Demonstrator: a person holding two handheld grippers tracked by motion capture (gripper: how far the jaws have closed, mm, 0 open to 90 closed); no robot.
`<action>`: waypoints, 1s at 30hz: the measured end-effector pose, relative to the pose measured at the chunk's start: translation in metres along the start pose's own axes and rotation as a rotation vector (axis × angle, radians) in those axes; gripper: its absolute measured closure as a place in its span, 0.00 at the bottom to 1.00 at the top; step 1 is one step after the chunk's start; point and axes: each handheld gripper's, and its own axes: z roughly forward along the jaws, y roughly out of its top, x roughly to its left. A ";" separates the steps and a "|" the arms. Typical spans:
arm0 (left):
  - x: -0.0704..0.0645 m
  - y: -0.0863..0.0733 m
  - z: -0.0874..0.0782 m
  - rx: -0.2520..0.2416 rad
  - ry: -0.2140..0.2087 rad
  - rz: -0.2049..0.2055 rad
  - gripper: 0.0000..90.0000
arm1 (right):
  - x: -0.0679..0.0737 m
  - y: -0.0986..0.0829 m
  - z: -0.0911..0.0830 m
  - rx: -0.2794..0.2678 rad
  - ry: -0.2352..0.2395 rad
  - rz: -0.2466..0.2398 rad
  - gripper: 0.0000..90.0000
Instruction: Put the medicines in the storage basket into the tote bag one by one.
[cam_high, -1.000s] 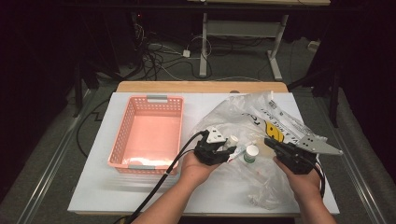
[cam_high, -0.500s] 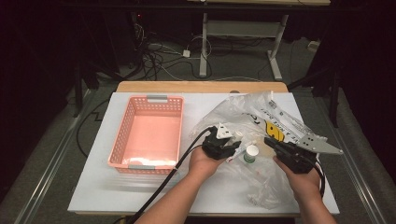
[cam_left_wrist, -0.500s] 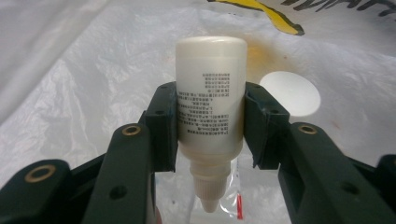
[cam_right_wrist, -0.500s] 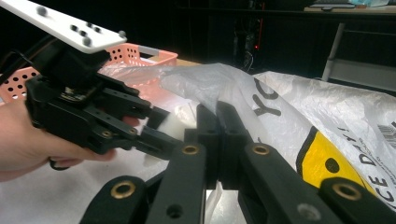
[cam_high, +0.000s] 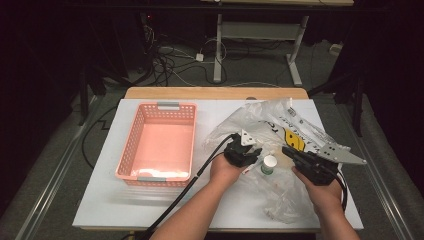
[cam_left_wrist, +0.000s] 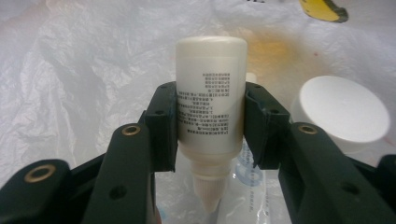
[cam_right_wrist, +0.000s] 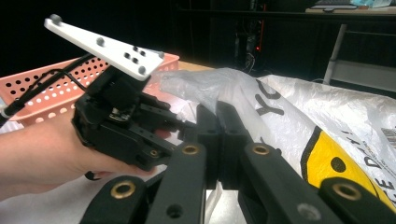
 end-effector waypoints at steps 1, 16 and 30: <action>0.001 0.000 0.002 0.002 0.001 -0.003 0.64 | 0.000 0.000 0.000 0.001 0.000 0.001 1.00; -0.001 0.005 0.015 -0.019 -0.019 -0.033 0.56 | 0.000 -0.001 0.002 0.007 0.002 0.003 1.00; -0.015 -0.010 -0.024 -0.039 -0.049 -0.019 0.47 | -0.002 -0.002 -0.002 0.008 -0.003 0.003 1.00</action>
